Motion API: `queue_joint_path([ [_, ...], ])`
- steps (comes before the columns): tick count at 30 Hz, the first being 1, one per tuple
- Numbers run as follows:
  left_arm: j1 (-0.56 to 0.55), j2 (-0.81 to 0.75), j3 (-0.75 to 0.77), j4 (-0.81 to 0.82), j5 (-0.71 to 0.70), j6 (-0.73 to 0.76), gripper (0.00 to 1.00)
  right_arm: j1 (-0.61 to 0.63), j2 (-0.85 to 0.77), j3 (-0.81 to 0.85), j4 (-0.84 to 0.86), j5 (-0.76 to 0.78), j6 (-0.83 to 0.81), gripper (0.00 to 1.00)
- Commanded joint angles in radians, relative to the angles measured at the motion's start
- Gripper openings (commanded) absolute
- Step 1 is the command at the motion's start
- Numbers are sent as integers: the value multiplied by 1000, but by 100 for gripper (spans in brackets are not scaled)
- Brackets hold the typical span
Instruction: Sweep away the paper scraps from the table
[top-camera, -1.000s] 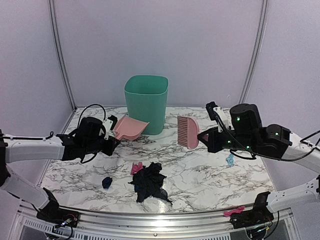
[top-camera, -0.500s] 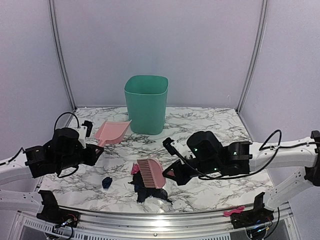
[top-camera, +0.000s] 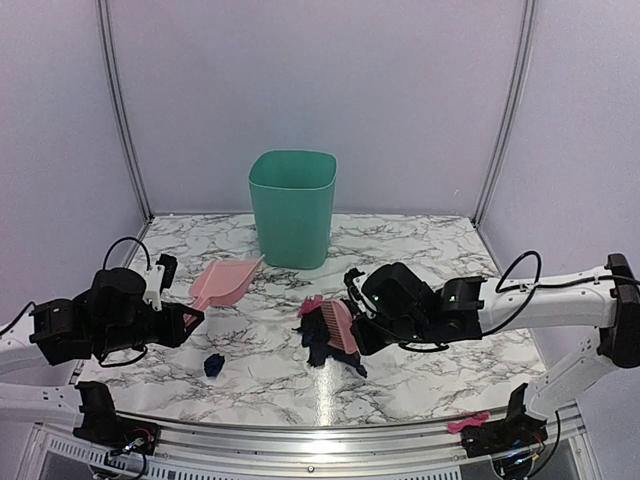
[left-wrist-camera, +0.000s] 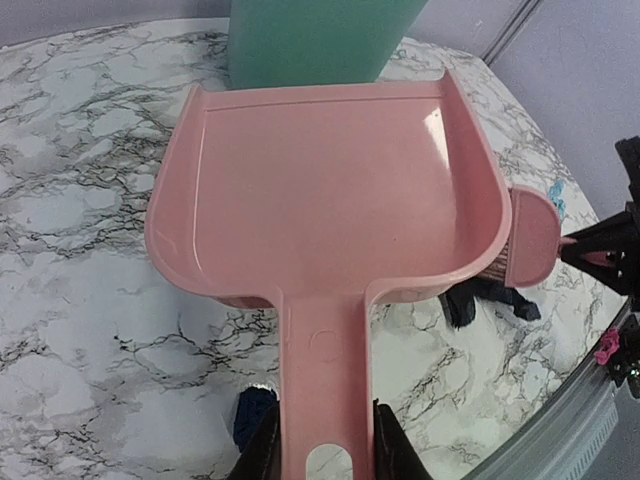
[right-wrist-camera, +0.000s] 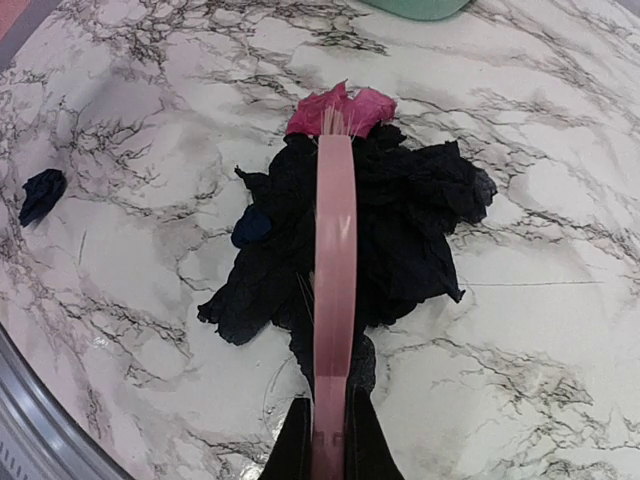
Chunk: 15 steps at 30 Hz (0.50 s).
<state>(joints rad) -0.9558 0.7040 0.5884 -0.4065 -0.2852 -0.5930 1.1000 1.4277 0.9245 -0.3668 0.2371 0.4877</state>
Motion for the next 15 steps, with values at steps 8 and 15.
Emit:
queue_joint_path([
  [8,-204,198,59,-31,-54,33,3,-37,-233,96,-169,48,-87,0],
  [15,-312,352,122,-37,-77,98,3,-88,-295,103,-284,170,-74,0],
])
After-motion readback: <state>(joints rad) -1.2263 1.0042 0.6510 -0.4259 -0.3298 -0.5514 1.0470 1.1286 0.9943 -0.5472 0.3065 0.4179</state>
